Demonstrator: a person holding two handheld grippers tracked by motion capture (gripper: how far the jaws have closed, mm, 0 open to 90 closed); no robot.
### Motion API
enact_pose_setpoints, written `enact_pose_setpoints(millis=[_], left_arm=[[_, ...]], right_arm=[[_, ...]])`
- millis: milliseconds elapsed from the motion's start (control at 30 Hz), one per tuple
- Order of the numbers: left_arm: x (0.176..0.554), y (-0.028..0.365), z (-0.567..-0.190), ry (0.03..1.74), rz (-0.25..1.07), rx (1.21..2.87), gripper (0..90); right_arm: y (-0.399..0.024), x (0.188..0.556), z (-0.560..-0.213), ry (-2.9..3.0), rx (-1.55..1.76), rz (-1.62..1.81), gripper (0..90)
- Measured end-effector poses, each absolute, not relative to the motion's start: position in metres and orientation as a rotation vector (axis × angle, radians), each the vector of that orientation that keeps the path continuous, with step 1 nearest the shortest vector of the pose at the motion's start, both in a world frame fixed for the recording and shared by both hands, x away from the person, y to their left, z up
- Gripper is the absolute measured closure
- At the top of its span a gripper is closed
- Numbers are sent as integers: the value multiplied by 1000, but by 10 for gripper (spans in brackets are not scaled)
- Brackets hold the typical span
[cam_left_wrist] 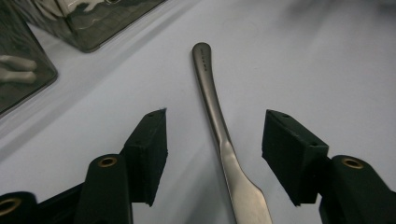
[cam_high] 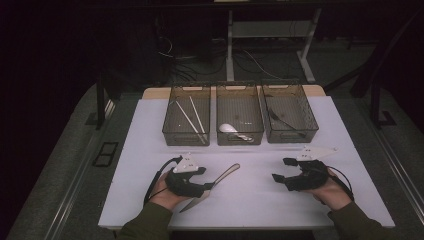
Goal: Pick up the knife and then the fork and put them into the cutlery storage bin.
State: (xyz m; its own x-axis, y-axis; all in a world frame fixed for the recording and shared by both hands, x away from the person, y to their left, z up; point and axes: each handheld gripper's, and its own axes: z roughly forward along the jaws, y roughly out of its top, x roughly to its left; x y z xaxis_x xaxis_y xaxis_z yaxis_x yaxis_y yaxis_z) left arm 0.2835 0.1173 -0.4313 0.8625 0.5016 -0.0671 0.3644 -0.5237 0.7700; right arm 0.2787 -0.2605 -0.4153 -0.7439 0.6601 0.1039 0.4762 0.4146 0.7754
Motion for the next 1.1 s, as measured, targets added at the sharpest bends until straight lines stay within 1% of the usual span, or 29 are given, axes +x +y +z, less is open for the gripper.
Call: enact_pose_setpoints(millis=[200,367,667,800,900,1100], left_arm=[[288,103,-435,633,214,2221,496],[289,96,-440,657,235,2243,590],[293,91,-449,669,166,2244,670],[293,91,-450,669,174,2244,706],[291,89,-451,660,183,2252,761],[294,89,-449,670,155,2261,788]], right_arm=[[-265,266,-421,2466,1015,1236,273],[-268,268,-424,2464,1034,1243,273],[-267,269,-426,2463,1050,1245,273],[-267,269,-426,2467,1051,1246,275],[-267,269,-426,2468,1056,1252,275],[-266,269,-426,2475,1052,1249,276]])
